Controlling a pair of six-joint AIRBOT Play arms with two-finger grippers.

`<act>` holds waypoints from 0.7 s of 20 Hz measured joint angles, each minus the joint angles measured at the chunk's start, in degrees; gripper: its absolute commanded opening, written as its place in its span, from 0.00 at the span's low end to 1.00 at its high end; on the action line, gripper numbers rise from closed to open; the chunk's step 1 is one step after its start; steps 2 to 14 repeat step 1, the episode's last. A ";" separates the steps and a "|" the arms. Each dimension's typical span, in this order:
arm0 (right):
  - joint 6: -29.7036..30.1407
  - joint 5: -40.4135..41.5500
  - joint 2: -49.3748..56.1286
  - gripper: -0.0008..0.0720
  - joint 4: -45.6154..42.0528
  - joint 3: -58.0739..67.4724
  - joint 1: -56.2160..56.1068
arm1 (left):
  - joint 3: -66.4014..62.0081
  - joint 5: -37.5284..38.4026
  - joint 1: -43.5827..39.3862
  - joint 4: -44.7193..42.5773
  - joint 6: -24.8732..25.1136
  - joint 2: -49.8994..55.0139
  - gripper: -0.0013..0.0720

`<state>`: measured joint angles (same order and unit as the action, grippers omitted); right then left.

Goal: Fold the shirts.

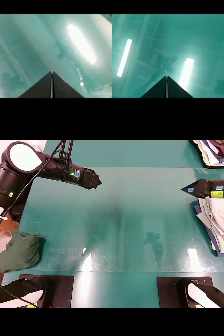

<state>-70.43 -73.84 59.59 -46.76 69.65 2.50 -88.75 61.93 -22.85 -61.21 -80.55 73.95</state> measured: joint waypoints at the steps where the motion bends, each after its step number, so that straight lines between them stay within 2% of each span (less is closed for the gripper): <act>1: 0.02 0.13 0.00 0.03 0.02 0.00 -0.98 | 0.00 0.00 0.00 0.02 0.00 0.00 0.05; 14: 0.02 0.13 0.00 0.03 0.02 0.00 -0.98 | 0.00 0.00 0.00 0.02 0.00 0.00 0.05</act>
